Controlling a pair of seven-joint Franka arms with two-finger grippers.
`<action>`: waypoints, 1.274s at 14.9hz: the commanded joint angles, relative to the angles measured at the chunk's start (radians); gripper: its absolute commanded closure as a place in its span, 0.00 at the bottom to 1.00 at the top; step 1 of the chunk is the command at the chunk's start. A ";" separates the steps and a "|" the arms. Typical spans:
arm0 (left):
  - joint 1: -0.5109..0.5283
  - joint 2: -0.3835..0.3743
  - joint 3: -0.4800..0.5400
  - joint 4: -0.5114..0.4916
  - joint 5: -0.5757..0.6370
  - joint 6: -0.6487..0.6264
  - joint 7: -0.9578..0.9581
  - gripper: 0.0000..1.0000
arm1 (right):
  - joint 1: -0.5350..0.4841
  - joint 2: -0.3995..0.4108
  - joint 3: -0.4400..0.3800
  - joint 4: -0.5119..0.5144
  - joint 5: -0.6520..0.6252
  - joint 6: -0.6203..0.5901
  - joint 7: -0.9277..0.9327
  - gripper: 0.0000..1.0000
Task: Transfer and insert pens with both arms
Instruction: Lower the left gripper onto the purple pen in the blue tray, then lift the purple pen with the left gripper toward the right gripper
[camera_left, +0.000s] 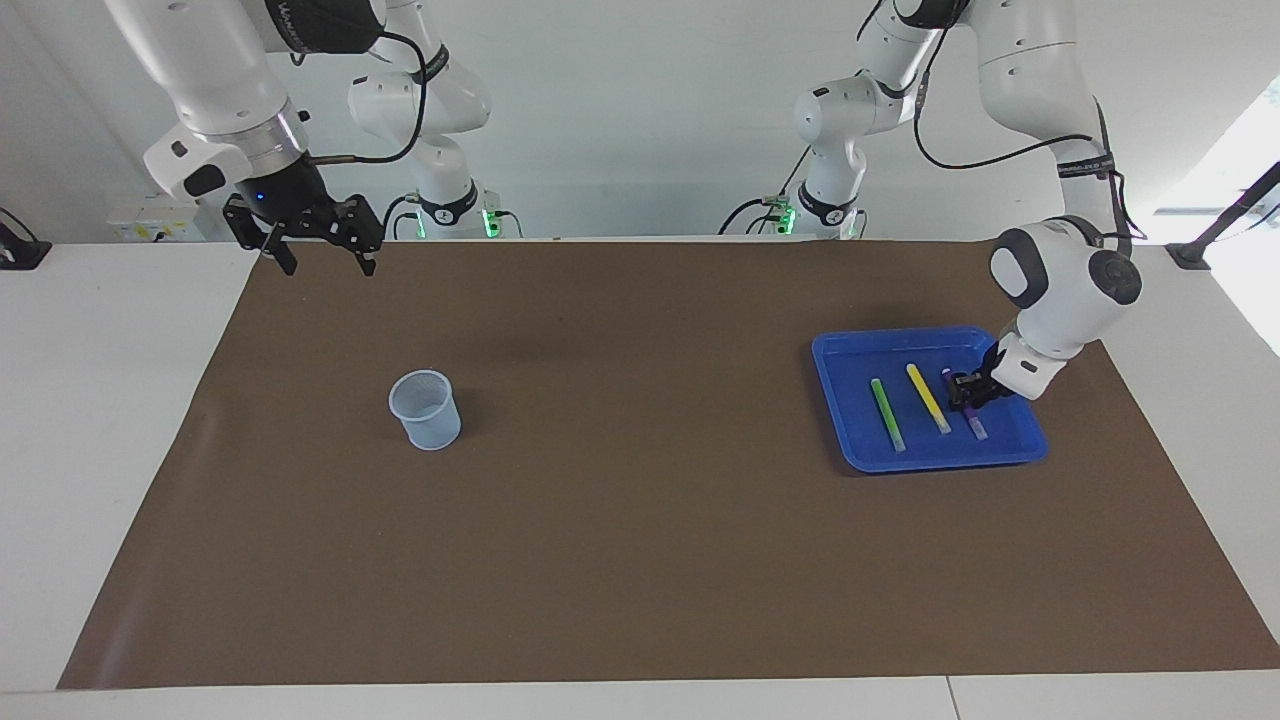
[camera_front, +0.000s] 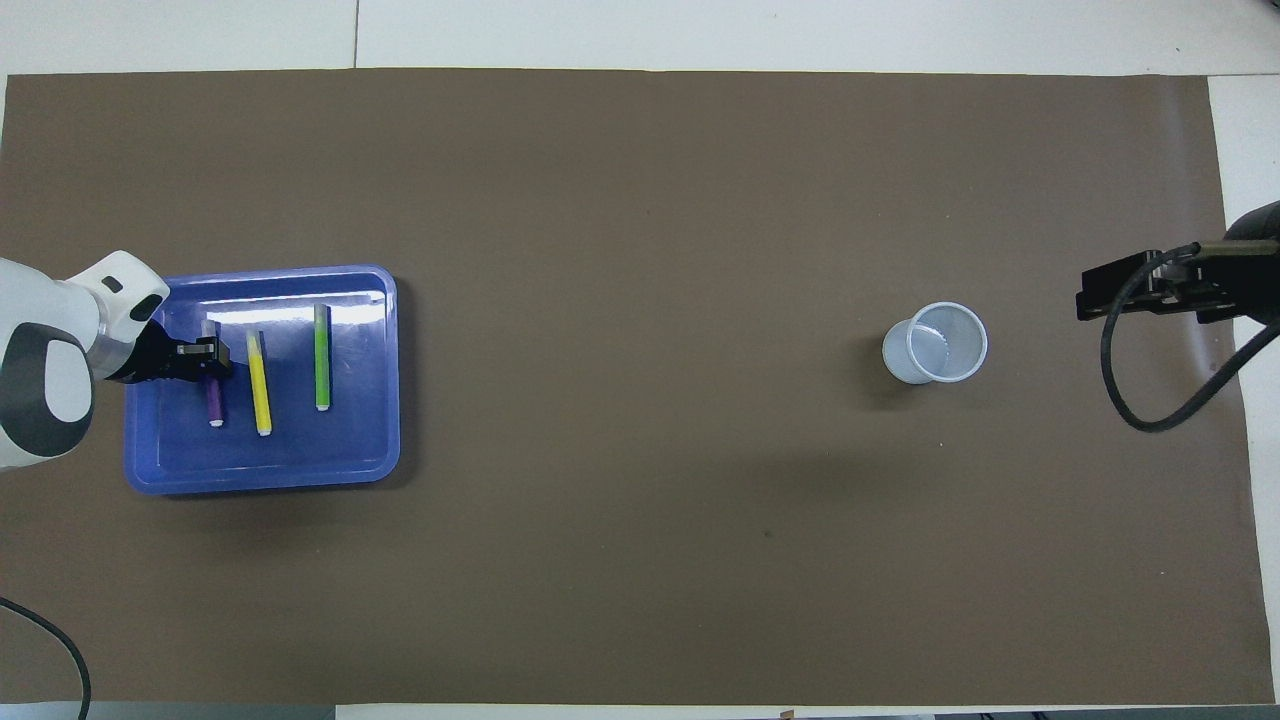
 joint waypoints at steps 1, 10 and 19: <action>0.007 -0.001 0.001 -0.017 0.016 0.033 -0.006 1.00 | -0.008 -0.002 0.000 0.003 0.004 -0.019 -0.005 0.00; 0.001 -0.002 -0.002 0.101 0.016 -0.123 -0.114 1.00 | -0.008 -0.002 0.000 0.003 0.004 -0.019 -0.005 0.00; -0.013 -0.011 -0.036 0.404 -0.047 -0.541 -0.334 1.00 | -0.006 -0.002 0.000 0.003 0.004 -0.019 -0.004 0.00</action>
